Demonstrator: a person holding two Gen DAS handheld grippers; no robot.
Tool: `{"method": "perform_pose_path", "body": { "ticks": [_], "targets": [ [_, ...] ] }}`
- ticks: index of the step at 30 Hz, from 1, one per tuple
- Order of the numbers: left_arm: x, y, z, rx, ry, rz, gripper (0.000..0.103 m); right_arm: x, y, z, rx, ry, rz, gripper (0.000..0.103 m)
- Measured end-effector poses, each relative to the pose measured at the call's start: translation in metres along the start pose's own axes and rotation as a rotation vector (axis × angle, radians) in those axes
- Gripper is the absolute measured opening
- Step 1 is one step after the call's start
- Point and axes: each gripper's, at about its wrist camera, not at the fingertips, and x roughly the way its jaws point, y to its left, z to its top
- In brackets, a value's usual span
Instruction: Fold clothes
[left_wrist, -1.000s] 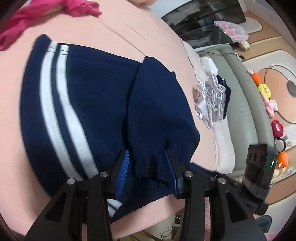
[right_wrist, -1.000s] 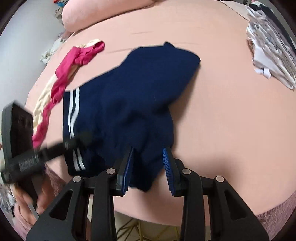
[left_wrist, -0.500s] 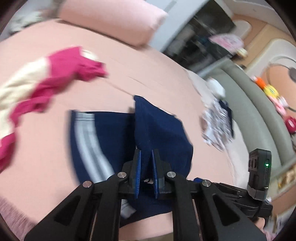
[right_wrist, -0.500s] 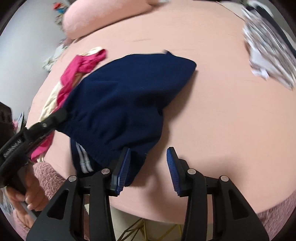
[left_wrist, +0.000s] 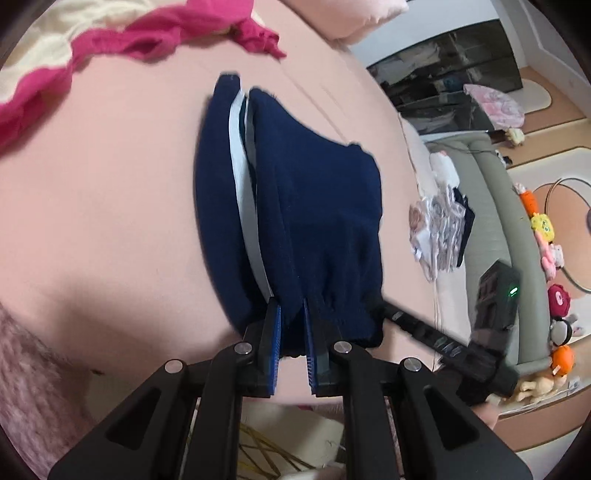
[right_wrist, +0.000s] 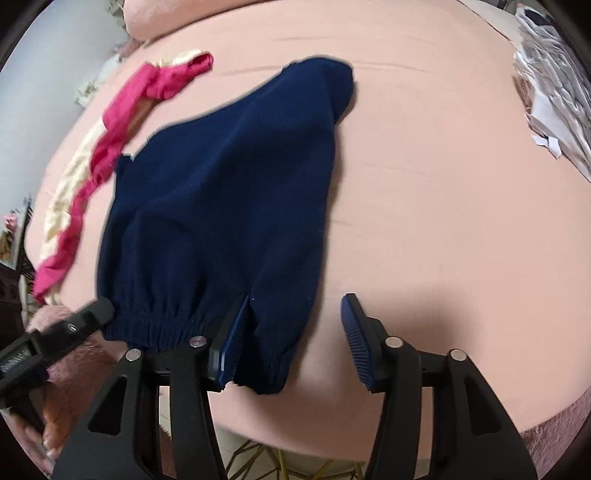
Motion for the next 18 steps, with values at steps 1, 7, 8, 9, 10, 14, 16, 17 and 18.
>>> {"method": "perform_pose_path", "body": {
  "ticks": [1, 7, 8, 9, 10, 14, 16, 17, 18],
  "targets": [
    [0.003, 0.001, -0.004, -0.006, 0.008, 0.014, 0.013, 0.000, -0.002, 0.001, 0.006, 0.005, 0.018, 0.061],
    [0.006, 0.000, -0.005, -0.009, -0.021, 0.131, 0.041, 0.022, 0.004, -0.005, -0.008, 0.027, 0.027, 0.069],
    [0.005, -0.001, -0.005, -0.002, -0.027, 0.145, 0.044, 0.021, 0.007, -0.006, -0.019, 0.020, 0.024, 0.064],
    [0.005, -0.004, -0.006, 0.010, -0.027, 0.151, 0.046, 0.019, 0.008, -0.006, -0.019, 0.021, 0.038, 0.051],
    [0.006, -0.006, -0.006, 0.026, -0.026, 0.159, 0.047, 0.018, 0.009, -0.007, -0.019, 0.022, 0.052, 0.041],
    [0.013, -0.009, -0.001, 0.065, 0.001, 0.132, 0.027, 0.014, 0.020, -0.007, -0.094, 0.015, 0.060, 0.021],
    [0.014, -0.018, -0.001, 0.095, -0.002, 0.140, 0.026, 0.011, 0.023, -0.007, -0.130, 0.018, 0.053, 0.018],
    [0.014, -0.023, -0.002, 0.114, -0.005, 0.145, 0.024, 0.007, 0.021, -0.006, -0.142, 0.022, 0.059, 0.016],
    [0.014, -0.024, -0.004, 0.121, 0.000, 0.131, 0.023, 0.003, 0.019, -0.006, -0.148, 0.023, 0.067, 0.016]
  ]
}}
